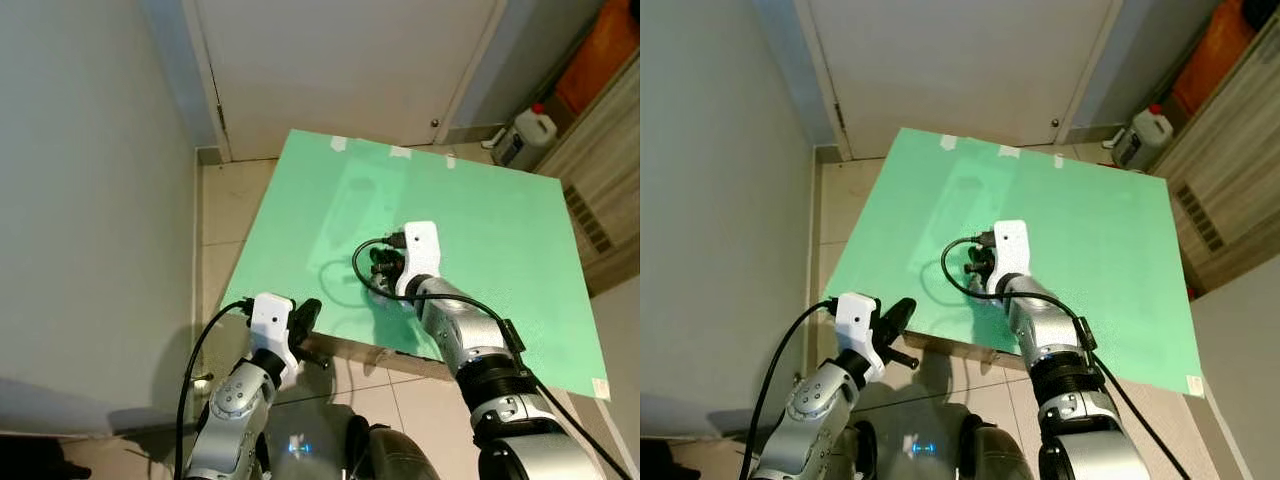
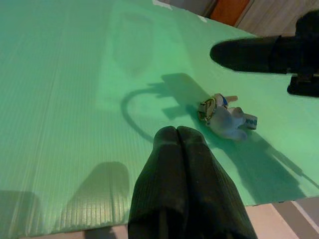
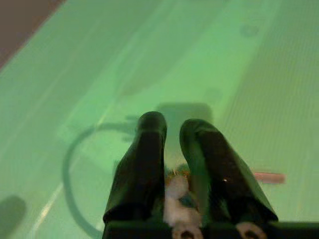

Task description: Hang keys on a hook

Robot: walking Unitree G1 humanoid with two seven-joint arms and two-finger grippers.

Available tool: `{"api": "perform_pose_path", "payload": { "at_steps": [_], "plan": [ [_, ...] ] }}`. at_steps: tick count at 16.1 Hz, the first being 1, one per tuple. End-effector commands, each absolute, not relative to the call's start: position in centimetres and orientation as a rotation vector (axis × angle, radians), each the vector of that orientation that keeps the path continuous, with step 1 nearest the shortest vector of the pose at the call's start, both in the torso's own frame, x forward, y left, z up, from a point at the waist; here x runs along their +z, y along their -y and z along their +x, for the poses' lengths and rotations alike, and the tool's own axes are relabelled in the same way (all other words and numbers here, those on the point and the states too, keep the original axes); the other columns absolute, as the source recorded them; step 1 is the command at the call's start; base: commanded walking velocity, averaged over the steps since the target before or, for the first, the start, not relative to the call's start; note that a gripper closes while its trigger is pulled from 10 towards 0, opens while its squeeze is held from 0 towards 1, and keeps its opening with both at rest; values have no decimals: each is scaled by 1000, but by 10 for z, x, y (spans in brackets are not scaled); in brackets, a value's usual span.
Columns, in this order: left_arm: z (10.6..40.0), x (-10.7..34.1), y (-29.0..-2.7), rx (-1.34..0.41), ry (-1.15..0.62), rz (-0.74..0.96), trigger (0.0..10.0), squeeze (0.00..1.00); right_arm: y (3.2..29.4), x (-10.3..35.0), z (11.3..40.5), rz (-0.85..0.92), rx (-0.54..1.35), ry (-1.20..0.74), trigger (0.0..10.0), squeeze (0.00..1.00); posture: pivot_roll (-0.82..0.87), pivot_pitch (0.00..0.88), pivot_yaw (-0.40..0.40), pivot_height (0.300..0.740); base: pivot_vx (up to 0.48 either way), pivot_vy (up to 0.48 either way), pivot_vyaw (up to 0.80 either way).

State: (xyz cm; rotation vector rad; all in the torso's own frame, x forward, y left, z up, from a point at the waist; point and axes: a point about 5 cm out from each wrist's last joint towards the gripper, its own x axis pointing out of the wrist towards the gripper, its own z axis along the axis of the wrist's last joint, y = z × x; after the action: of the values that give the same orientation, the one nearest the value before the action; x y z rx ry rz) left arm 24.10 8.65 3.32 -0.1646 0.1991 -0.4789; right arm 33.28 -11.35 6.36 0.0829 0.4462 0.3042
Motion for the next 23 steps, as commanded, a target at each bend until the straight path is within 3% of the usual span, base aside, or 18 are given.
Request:
{"api": "perform_pose_path", "payload": {
  "at_steps": [1, 4, 6, 7, 8, 12, 14, 17, 23],
  "plan": [
    [237, 33, -75, -483, -208, -208, 10000, 0, 117, 57, 331, 41, 294, -499, 10000, 1000, 58, 215, -62, 740, 0, 0, 0],
    [237, 33, -74, -480, -208, -211, 10000, 0, 120, 55, 333, -80, 293, -558, 10000, 1000, 57, 218, -67, 740, 0, 0, 0],
    [236, 33, -73, -481, -212, -213, 10000, 0, 103, 72, 335, -5, 455, -485, 10000, 1000, 56, 219, -68, 740, 0, 0, 0],
    [236, 32, -73, -480, -212, -214, 10000, 0, 100, 75, 333, 15, 496, -472, 10000, 898, 55, 217, -68, 740, 0, 0, 0],
    [236, 32, -73, -480, -213, -214, 10000, 0, 99, 75, 329, 3, 538, -473, 10000, 0, 53, 220, -69, 740, 0, 0, 0],
    [234, 32, -73, -479, -215, -218, 10000, 0, 120, 62, 310, -228, 518, -507, 10000, 0, 43, 225, -69, 740, 0, 0, 0],
    [234, 31, -72, -481, -217, -219, 10000, 0, 120, 73, 306, -157, 509, -380, 10000, 0, 39, 224, -68, 740, 0, 0, 0],
    [235, 32, -73, -484, -216, -219, 10000, 0, 114, 60, 282, -135, 538, -402, 10000, 0, 34, 224, -65, 740, 0, 0, 0],
    [235, 32, -72, -488, -217, -221, 10000, 0, 108, 52, 277, -110, 461, -377, 10000, 0, 36, 224, -61, 740, 0, 0, 0]
  ]
}}
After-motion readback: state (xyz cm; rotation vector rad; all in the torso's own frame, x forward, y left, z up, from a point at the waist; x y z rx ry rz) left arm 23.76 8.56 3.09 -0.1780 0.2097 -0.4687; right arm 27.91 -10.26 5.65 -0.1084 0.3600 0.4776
